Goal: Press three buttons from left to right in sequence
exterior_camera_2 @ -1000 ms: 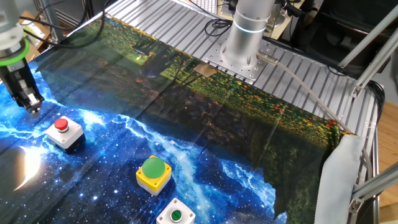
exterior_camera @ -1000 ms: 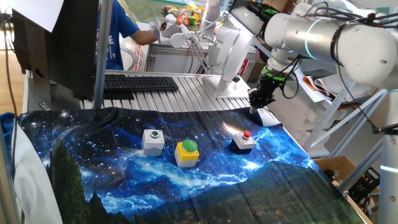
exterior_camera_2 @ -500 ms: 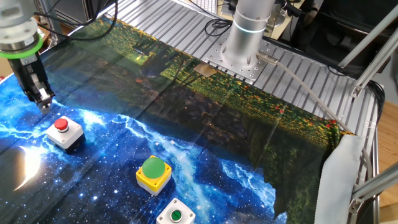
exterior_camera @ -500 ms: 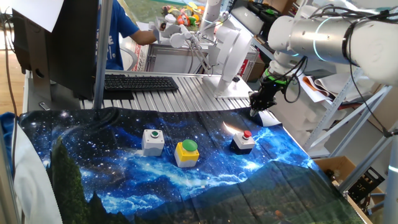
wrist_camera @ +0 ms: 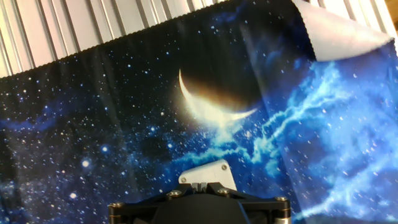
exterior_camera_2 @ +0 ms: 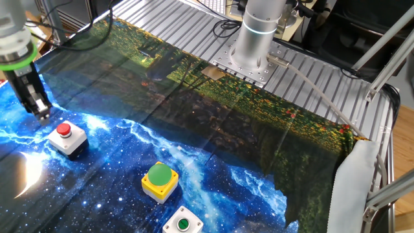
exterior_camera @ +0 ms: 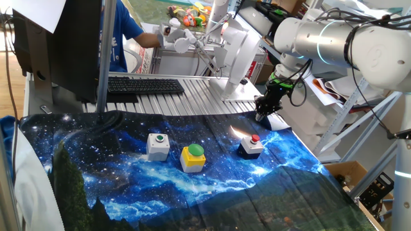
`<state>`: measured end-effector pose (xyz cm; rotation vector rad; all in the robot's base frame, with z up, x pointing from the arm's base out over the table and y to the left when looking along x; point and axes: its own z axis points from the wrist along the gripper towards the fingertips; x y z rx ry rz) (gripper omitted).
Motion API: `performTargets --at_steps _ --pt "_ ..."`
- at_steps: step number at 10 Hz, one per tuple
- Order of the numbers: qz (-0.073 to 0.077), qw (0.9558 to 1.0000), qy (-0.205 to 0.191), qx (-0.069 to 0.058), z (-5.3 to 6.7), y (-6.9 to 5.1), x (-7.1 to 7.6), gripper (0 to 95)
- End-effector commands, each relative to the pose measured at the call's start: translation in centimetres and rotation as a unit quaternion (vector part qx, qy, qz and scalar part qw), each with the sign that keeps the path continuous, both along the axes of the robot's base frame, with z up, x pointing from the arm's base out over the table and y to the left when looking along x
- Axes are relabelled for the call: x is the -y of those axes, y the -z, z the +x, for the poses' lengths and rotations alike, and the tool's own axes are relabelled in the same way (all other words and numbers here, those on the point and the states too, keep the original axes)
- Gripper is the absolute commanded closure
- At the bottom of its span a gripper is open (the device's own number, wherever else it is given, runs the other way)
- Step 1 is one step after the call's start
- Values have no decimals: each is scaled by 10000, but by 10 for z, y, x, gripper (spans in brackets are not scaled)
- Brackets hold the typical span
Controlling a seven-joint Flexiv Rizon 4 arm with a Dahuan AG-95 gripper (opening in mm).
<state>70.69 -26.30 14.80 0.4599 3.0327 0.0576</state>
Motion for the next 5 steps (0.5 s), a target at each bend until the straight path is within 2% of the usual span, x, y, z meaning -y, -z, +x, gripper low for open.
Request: performTargets --at_steps 1,5 --pt "38 10000 12 1 -2 6 -3 950" --pt "84 9999 75 -34 -4 10 -4 950"
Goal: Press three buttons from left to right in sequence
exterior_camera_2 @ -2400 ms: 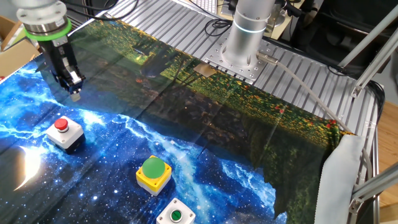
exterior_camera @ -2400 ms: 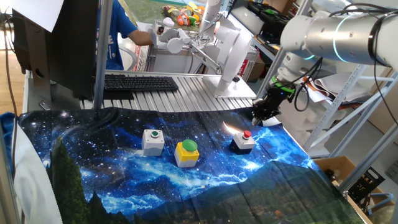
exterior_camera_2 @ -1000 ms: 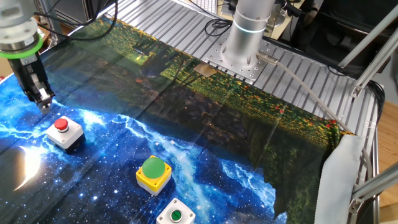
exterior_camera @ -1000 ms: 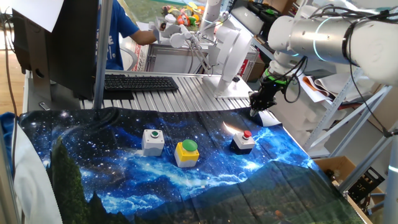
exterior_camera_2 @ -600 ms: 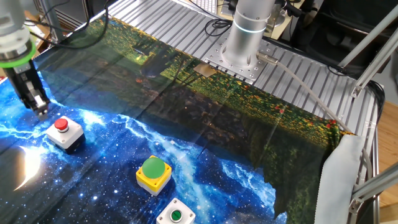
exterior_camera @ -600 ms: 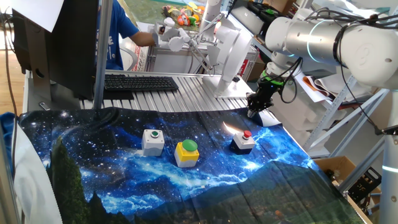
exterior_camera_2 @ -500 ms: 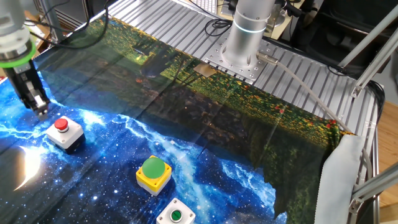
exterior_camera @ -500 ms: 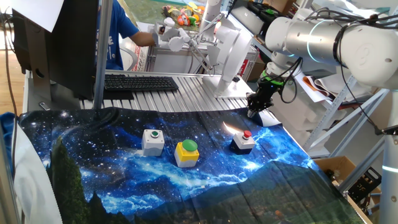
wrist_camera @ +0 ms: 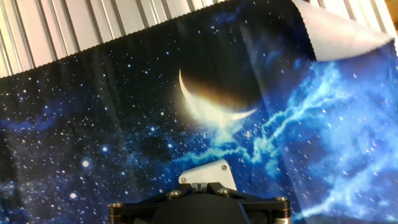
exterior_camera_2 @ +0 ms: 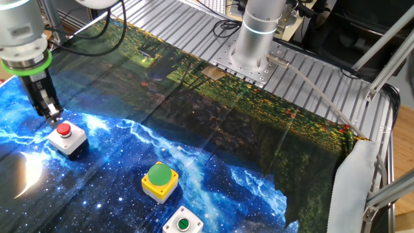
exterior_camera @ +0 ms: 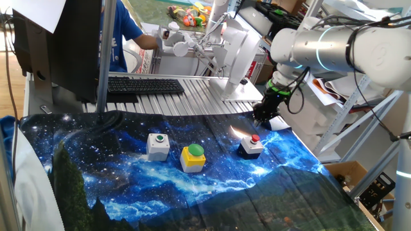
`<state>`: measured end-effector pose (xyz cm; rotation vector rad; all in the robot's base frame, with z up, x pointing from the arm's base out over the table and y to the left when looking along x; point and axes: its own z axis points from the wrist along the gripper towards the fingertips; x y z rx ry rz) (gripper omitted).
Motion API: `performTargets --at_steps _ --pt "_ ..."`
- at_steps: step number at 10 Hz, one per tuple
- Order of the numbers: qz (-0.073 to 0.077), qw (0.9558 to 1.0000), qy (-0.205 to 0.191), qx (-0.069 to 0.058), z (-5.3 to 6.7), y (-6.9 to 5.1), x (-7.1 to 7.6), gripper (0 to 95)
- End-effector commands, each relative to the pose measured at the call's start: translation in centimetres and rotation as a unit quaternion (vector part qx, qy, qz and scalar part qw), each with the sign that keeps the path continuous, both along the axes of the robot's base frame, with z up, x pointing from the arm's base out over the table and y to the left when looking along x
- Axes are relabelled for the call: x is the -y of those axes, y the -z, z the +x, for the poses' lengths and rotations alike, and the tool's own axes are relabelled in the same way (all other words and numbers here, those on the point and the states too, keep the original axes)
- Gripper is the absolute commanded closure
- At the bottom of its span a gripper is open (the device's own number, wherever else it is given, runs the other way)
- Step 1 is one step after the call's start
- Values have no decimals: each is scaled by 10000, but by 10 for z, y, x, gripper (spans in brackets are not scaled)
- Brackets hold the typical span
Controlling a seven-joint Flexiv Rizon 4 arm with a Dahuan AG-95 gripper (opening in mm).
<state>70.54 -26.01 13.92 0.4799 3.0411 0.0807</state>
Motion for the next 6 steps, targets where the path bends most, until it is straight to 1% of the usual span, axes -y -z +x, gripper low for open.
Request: performTargets --at_steps 1,3,4,6 --pt "-11 10000 31 18 -4 4 -1 950" --pt "6 10000 77 44 -9 14 -3 950" --pt "31 9999 101 46 -11 16 -4 950" --pt "15 9999 113 37 -14 19 -5 950"
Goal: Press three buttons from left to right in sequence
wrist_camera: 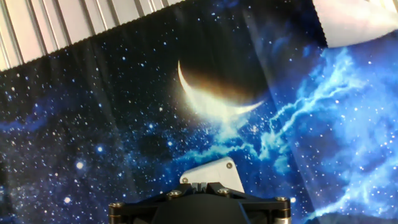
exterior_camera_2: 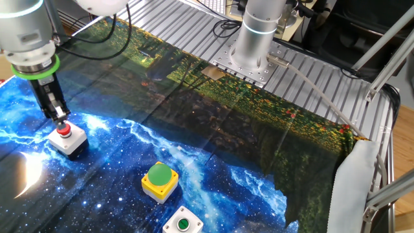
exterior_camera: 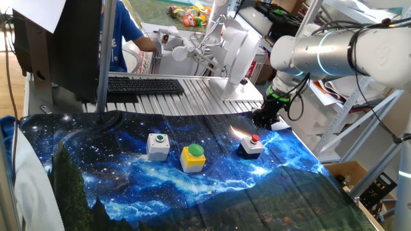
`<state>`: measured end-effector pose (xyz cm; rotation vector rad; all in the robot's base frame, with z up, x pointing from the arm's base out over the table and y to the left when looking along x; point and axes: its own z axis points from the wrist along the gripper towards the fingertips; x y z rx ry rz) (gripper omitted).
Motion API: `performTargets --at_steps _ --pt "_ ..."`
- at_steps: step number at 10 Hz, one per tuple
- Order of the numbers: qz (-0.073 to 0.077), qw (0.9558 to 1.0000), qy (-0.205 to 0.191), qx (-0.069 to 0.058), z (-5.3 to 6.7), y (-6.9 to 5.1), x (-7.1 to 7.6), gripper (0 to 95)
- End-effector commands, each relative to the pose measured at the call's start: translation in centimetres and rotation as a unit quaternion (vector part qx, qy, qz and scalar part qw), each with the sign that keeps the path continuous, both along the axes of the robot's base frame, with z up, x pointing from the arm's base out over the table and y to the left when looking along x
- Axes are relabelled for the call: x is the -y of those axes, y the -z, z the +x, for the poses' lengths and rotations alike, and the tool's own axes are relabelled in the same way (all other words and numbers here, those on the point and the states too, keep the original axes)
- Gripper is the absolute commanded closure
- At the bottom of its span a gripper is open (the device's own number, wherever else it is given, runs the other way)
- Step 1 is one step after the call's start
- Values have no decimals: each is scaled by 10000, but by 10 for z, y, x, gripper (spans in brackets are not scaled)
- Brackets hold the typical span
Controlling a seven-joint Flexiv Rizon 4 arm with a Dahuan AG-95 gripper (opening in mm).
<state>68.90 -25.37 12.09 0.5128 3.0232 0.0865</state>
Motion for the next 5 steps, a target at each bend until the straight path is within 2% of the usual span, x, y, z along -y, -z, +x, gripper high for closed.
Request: performTargets --at_steps 1,3,4,5 --pt "-2 10000 -9 -17 2 2 2 950" --pt "11 10000 -4 -7 1 6 2 950" --pt "9 10000 -7 35 0 13 3 950" --pt "76 10000 16 62 -2 21 5 950"
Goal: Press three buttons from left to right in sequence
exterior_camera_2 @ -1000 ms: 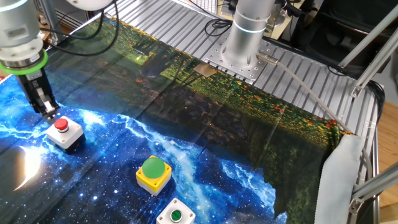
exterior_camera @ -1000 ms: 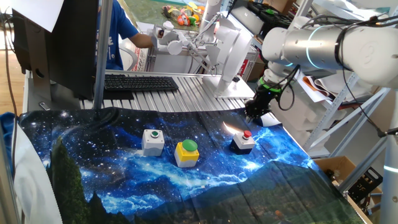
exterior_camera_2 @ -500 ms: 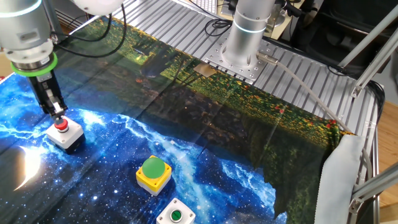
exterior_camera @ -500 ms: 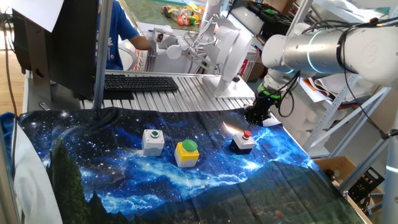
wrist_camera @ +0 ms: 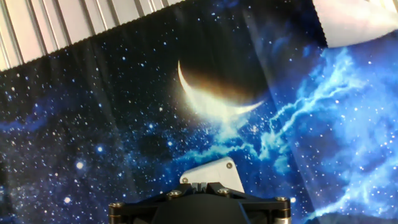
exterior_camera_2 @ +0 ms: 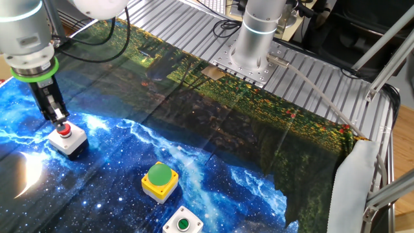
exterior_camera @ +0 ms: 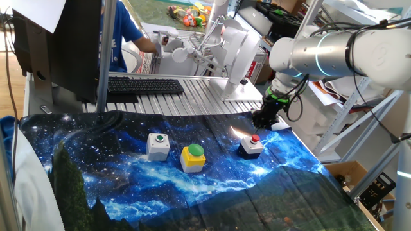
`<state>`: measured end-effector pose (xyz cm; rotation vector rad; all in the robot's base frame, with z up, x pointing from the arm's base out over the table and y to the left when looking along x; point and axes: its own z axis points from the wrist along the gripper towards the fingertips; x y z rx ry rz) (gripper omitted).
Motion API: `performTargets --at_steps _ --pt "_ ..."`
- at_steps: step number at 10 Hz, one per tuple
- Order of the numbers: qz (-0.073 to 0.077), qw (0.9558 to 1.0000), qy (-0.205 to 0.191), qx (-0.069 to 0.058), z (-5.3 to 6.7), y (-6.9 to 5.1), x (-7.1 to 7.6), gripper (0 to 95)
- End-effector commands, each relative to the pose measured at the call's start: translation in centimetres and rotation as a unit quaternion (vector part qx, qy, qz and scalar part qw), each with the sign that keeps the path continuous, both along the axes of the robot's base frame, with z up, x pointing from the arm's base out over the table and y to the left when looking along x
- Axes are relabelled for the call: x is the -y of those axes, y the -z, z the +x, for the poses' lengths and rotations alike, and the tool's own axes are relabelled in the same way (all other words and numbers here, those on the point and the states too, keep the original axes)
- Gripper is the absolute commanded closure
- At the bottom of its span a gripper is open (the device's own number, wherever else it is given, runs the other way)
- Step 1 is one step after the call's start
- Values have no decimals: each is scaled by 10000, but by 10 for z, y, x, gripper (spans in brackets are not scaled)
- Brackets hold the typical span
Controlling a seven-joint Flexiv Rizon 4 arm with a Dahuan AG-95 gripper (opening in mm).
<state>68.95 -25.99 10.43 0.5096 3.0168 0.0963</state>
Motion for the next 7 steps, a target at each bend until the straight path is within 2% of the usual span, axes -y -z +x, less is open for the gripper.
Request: performTargets --at_steps 1,3,4,5,6,7 --pt "60 9999 34 77 -4 10 1 950" --pt "171 9998 67 112 -6 16 3 950" --pt "303 9994 105 92 -6 15 3 950" --pt "169 9998 124 16 -5 8 0 950" --pt "-40 9997 189 -167 -3 -15 -8 950" --pt "-44 9990 202 -399 -1 -59 -13 950"
